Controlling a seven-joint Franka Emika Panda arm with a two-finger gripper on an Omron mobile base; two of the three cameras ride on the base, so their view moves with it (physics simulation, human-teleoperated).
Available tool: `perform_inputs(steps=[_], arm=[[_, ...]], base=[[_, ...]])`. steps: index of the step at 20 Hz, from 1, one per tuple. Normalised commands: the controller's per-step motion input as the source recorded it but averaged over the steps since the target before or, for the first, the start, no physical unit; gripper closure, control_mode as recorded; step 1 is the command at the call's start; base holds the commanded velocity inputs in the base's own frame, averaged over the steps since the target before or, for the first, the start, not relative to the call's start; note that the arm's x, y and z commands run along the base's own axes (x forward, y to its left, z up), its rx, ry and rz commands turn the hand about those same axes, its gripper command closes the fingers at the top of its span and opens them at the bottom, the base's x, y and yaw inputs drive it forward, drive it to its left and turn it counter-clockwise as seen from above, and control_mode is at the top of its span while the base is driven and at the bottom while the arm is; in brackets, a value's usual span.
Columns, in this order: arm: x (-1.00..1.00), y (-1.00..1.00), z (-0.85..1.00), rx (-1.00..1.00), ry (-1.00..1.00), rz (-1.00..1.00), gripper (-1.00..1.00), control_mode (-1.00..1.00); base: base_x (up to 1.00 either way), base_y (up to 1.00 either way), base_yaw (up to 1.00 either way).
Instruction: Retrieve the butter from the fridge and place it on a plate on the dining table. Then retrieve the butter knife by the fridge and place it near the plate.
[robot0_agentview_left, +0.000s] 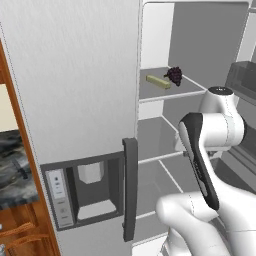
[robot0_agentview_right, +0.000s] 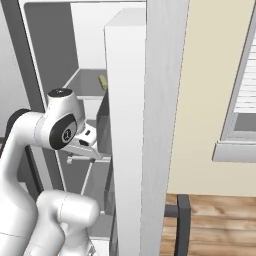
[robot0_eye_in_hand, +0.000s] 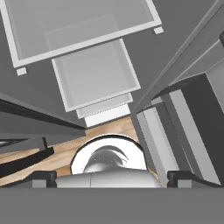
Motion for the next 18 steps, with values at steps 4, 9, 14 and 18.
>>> perform_inputs(steps=[4,9,14,18], arm=[[0.0,0.0,0.0,0.0,0.0,0.0,-1.0,1.0],[0.0,0.0,0.0,0.0,0.0,0.0,-1.0,1.0],[0.0,0.0,0.22,-0.04,-0.04,0.0,-1.0,-1.0],[0.01,0.01,0.5,-0.14,-0.1,0.09,-1.0,-1.0]], base=[[0.09,0.0,0.0],[0.04,0.0,0.0],[0.0,0.0,0.0],[0.0,0.0,0.0]])
